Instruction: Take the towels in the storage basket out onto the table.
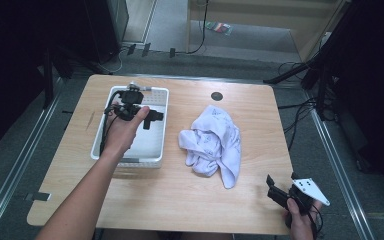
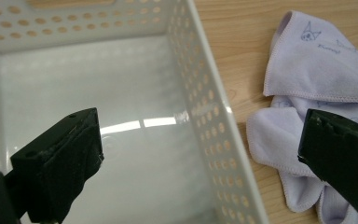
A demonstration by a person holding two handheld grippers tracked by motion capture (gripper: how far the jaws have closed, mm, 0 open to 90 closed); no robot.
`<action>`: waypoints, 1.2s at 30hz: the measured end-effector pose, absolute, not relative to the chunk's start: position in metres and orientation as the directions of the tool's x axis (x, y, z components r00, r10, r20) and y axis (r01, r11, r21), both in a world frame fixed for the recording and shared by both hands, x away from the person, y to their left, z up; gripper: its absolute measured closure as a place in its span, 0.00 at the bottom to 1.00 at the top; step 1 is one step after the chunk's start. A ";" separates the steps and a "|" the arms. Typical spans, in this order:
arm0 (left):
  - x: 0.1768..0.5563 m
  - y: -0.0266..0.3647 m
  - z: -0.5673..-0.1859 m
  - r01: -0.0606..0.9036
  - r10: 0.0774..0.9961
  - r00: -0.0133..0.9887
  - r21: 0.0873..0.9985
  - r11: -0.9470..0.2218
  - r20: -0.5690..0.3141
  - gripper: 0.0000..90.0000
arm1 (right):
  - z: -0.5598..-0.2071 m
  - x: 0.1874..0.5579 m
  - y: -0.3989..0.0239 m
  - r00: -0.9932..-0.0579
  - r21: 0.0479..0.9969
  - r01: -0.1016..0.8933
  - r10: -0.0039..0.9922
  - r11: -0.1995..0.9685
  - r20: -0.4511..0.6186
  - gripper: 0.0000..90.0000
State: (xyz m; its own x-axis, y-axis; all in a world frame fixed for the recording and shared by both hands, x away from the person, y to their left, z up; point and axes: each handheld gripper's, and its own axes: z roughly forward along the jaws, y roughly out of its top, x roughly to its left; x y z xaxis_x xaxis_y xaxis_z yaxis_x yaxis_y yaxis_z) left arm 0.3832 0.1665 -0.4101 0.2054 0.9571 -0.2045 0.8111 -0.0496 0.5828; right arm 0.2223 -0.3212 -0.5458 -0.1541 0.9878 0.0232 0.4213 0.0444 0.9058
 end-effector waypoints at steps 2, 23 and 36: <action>0.377 0.177 -0.411 0.801 0.958 0.193 0.598 -0.028 -0.213 0.00 | -0.546 0.222 -0.321 -0.153 0.906 0.422 0.988 0.044 0.024 0.14; 0.287 0.260 -0.434 0.676 0.957 0.179 0.735 0.048 -0.227 0.00 | -0.546 0.222 -0.321 -0.145 0.905 0.424 0.989 0.038 0.026 0.14; 0.228 0.293 -0.451 0.549 0.963 0.173 0.832 0.082 -0.209 0.00 | -0.546 0.222 -0.321 -0.140 0.904 0.427 0.990 0.038 0.025 0.14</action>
State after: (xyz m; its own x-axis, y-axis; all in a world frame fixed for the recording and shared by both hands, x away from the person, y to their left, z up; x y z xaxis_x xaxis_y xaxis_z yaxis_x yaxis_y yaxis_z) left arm 0.2283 0.2934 -0.4514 0.1725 0.9627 -0.2086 0.5486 0.0819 0.8320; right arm 0.2220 -0.3206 -0.5458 -0.1399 0.9899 0.0248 0.4268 0.0377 0.9035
